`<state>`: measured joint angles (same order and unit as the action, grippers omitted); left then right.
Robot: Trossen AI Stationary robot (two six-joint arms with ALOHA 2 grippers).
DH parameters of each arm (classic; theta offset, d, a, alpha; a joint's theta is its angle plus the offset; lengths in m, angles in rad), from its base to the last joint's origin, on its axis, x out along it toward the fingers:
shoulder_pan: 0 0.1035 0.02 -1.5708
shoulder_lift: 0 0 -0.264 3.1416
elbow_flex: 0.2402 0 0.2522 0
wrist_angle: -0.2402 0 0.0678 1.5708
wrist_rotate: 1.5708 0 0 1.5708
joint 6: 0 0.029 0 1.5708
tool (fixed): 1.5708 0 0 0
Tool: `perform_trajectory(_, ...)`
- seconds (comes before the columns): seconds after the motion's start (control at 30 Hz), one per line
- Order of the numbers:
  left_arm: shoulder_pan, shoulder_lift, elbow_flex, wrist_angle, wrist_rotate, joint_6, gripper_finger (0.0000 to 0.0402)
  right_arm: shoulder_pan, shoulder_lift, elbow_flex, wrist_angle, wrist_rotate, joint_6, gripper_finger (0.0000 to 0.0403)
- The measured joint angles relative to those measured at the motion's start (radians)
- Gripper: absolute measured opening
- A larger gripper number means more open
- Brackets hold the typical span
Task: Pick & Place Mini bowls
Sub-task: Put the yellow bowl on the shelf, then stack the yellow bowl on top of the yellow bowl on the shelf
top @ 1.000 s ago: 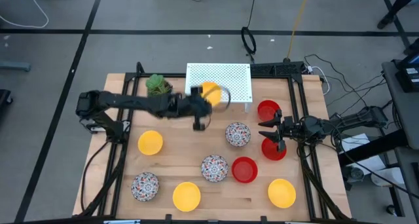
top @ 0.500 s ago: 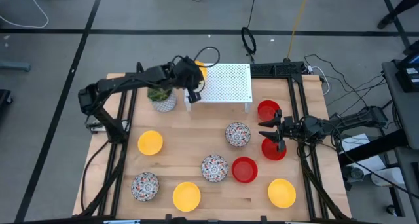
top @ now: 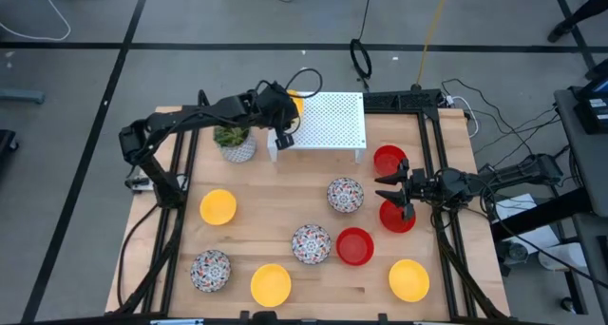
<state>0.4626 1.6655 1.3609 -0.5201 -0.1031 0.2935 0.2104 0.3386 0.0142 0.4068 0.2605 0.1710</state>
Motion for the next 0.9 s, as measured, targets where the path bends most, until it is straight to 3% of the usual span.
perform_trajectory(0.5,0.001,-0.005,0.0,0.08,-0.054,-0.094,0.0051,0.0,0.0,0.0,0.0,0.0,0.0,0.016)
perform_trajectory(0.7,-0.022,-0.011,0.0,0.082,-0.054,-0.094,0.0106,0.0,0.0,0.0,0.0,0.0,0.0,0.016)
perform_trajectory(0.9,-0.114,-0.056,0.0,0.085,-0.05,-0.104,0.0152,0.0,0.0,0.0,0.0,0.0,0.0,0.016)
